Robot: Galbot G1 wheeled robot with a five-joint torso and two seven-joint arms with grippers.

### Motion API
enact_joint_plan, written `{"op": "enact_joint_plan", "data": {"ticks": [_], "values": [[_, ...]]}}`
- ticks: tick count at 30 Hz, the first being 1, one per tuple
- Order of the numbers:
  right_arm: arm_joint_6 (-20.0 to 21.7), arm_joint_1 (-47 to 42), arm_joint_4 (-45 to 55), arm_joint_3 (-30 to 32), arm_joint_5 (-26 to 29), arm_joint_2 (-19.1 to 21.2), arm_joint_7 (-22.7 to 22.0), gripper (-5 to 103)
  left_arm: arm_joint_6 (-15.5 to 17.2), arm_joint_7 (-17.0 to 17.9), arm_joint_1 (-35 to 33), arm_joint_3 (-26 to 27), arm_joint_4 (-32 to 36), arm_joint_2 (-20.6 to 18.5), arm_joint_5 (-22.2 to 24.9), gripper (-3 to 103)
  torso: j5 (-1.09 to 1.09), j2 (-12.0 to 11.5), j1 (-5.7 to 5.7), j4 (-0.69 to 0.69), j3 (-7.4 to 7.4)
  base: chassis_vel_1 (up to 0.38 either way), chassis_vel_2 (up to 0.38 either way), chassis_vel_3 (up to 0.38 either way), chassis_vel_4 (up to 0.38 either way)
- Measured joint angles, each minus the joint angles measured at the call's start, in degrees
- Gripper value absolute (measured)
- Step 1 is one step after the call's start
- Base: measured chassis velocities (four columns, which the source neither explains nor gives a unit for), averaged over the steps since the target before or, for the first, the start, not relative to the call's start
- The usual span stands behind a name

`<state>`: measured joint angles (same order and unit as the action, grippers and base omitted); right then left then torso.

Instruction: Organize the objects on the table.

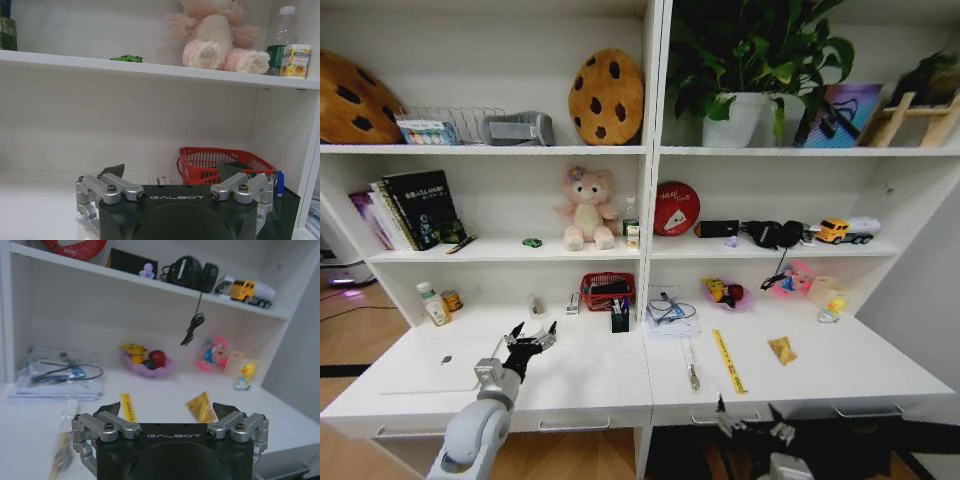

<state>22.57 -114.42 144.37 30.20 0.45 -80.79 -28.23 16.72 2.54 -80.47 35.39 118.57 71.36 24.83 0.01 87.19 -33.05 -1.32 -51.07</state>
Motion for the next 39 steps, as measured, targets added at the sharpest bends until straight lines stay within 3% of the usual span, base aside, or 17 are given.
{"op": "enact_joint_plan", "data": {"ticks": [3, 4, 6, 7, 9, 10, 12, 13, 15, 26, 39], "values": [[-3.8, 2.5, -2.1, 8.5, -0.8, 1.0, 5.0, 100, 0.0, 0.0, 0.0, 0.0, 0.0, 0.0, 0.0, 100, -0.01, 0.0, 0.0, 0.0, 0.0, 0.0, 0.0, 0.0, 0.0], [-3.8, 2.5, -2.1, 8.5, -0.8, 1.0, 5.0, 100, 0.0, 0.0, 0.0, 0.0, 0.0, 0.0, 0.0, 100, -0.01, 0.0, 0.0, 0.0, 0.0, 0.0, 0.0, 0.0, 0.0], [-10.1, 4.1, -6.5, 16.1, -0.4, 1.9, 16.3, 100, 0.0, 0.0, 0.0, 0.0, 0.0, 0.0, 0.0, 100, 0.01, 0.0, 0.0, 0.01, 0.0, 0.0, 0.0, 0.0, 0.0], [-10.1, 4.1, -6.5, 16.1, -0.4, 1.9, 16.3, 100, 0.0, 0.0, 0.0, 0.0, 0.0, 0.0, 0.0, 100, 0.01, 0.0, 0.0, 0.01, 0.0, 0.0, 0.0, 0.0, 0.0], [-15.8, 4.8, -10.7, 22.6, 0.9, 2.6, 26.6, 100, 0.0, 0.0, 0.0, 0.0, 0.0, 0.0, 0.0, 100, 0.01, 0.0, -0.01, 0.01, 0.0, 0.0, 0.0, 0.0, 0.0], [-15.8, 4.8, -10.7, 22.6, 0.9, 2.6, 26.6, 100, 0.0, 0.0, 0.0, 0.0, 0.0, 0.0, 0.0, 100, 0.01, 0.0, -0.01, 0.01, 0.0, 0.0, 0.0, 0.0, 0.0], [-18.9, 3.6, -12.1, 26.3, 3.1, 1.9, 32.0, 100, 0.0, 0.0, 0.0, 0.0, 0.0, 0.0, 0.0, 100, 0.02, 0.0, 0.0, 0.01, 0.0, 0.0, 0.0, 0.0, 0.0], [-18.9, 3.6, -12.1, 26.3, 3.1, 1.9, 32.0, 100, 0.0, 0.0, 0.0, 0.0, 0.0, 0.0, 0.0, 100, 0.02, 0.0, 0.0, 0.01, 0.0, 0.0, 0.0, 0.0, 0.0], [-23.3, -0.1, -12.4, 29.1, 5.5, 0.2, 36.9, 100, 0.0, 0.0, 0.0, 0.0, 0.0, 0.0, 0.0, 100, -0.01, 0.0, 0.0, -0.02, 0.0, 0.0, 0.0, 0.0, 0.0], [-32.9, -4.9, -12.9, 28.3, 6.6, -6.0, 38.9, 100, 0.0, 0.0, 0.0, 0.0, 0.0, 0.0, 0.0, 100, -0.02, 0.0, 0.0, 0.01, 0.0, 0.0, 0.0, 0.0, 0.0], [-33.6, -3.4, -14.7, 26.5, 5.3, -6.8, 38.5, 100, 0.0, 0.0, 0.0, 0.0, 0.0, 0.0, 0.0, 100, 0.0, 0.0, 0.0, 0.0, 0.0, -0.118, -0.111, 0.119, 0.12]]}}
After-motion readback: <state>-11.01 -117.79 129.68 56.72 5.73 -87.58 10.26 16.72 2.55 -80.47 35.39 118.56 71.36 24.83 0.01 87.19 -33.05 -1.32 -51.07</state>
